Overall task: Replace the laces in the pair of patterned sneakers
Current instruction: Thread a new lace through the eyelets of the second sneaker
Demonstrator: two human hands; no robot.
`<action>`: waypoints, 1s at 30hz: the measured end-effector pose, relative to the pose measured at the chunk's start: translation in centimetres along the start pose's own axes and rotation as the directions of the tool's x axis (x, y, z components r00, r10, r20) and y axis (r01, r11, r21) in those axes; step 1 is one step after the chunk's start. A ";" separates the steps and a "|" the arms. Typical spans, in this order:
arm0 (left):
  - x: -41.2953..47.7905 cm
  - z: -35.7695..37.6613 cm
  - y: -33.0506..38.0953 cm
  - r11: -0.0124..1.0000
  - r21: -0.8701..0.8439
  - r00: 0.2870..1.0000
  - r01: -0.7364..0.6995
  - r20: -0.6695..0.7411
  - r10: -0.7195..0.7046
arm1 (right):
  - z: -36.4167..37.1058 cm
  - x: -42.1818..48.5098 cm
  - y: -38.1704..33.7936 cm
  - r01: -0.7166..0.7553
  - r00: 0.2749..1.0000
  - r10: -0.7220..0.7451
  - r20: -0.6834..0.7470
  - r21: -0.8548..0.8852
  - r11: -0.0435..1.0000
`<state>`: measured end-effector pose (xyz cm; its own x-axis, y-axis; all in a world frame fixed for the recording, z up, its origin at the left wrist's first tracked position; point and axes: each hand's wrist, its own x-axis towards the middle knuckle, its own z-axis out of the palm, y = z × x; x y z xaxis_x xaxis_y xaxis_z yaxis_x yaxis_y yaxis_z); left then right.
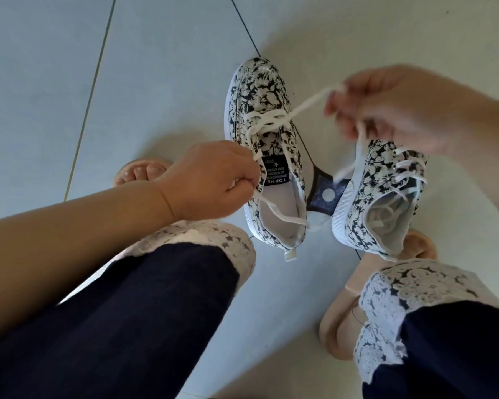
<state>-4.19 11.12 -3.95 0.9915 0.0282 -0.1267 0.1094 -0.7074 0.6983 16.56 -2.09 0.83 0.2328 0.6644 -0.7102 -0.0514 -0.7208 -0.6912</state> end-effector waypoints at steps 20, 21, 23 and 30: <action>4.7 1.8 1.0 0.799 -0.223 0.818 0.558 -0.015 -0.575 | -4.0 0.7 1.7 0.189 0.947 0.084 -0.311 0.746 0.638; 4.7 1.9 1.0 0.792 -0.245 0.812 0.559 -0.027 -0.582 | -3.1 0.7 1.9 0.124 0.947 0.127 -0.296 0.700 0.704; 4.6 2.2 0.9 0.769 -0.313 0.801 0.557 -0.042 -0.597 | -1.3 1.1 2.5 -0.012 0.951 0.185 -0.248 0.568 0.823; 4.6 2.6 0.8 0.671 -0.469 0.749 0.574 -0.033 -0.662 | 2.1 1.7 3.3 -0.060 0.990 0.127 -0.067 0.611 0.789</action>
<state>0.26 8.81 -5.78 0.6720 0.5126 -0.5345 0.6750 -0.1270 0.7268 14.70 -2.93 -2.94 0.2891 0.5530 -0.7814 -0.6480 -0.4879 -0.5849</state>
